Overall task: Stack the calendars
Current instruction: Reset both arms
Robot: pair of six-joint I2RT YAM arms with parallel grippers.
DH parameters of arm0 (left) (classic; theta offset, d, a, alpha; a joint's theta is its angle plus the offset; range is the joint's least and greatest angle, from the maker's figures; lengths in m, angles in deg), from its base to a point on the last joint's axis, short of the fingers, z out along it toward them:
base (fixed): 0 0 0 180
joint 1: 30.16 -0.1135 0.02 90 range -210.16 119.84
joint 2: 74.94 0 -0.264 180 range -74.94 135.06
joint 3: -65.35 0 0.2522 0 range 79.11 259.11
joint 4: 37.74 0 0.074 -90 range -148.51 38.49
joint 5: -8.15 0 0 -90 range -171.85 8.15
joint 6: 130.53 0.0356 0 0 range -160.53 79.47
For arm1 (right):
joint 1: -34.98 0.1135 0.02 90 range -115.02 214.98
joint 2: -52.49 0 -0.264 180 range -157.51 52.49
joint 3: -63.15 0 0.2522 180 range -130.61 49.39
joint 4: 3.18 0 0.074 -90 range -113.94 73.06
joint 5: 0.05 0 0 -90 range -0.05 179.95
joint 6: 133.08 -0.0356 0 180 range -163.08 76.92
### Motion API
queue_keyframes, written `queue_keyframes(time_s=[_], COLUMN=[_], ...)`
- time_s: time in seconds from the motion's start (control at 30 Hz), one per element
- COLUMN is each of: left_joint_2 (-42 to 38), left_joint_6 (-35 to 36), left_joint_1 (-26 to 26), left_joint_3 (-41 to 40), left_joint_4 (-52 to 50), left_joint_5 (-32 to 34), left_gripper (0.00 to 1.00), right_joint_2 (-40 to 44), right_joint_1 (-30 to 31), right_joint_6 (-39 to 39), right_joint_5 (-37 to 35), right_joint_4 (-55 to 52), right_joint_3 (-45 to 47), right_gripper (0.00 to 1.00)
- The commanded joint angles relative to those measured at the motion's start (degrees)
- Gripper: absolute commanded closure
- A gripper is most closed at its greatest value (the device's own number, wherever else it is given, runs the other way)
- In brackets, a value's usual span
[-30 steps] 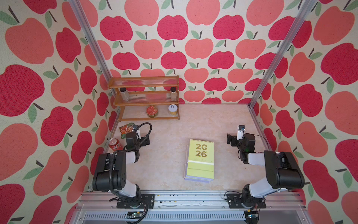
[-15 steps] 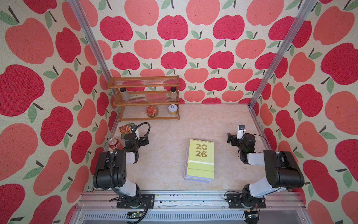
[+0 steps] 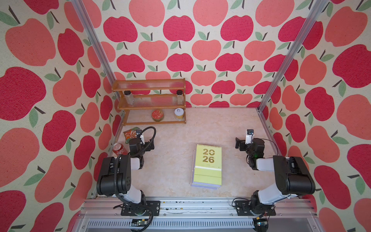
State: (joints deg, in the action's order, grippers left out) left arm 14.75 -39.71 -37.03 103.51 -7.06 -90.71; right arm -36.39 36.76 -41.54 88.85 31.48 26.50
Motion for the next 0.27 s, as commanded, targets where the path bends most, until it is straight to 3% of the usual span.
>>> queue_keyframes(time_s=[0.0, 0.23], left_joint_2=[0.13, 0.11], left_joint_6=[-0.38, -0.38], left_joint_1=[0.12, 0.11], left_joint_3=[-0.15, -0.23], left_joint_4=[1.17, 1.26], left_joint_5=[-0.18, -0.02], left_gripper=[0.01, 0.01], right_joint_2=[0.15, 0.16], right_joint_1=[0.3, 0.32], right_joint_6=[0.88, 0.92], right_joint_5=[-0.83, -0.83], right_joint_4=[0.97, 0.97], right_joint_3=[0.13, 0.18], right_gripper=[0.01, 0.01])
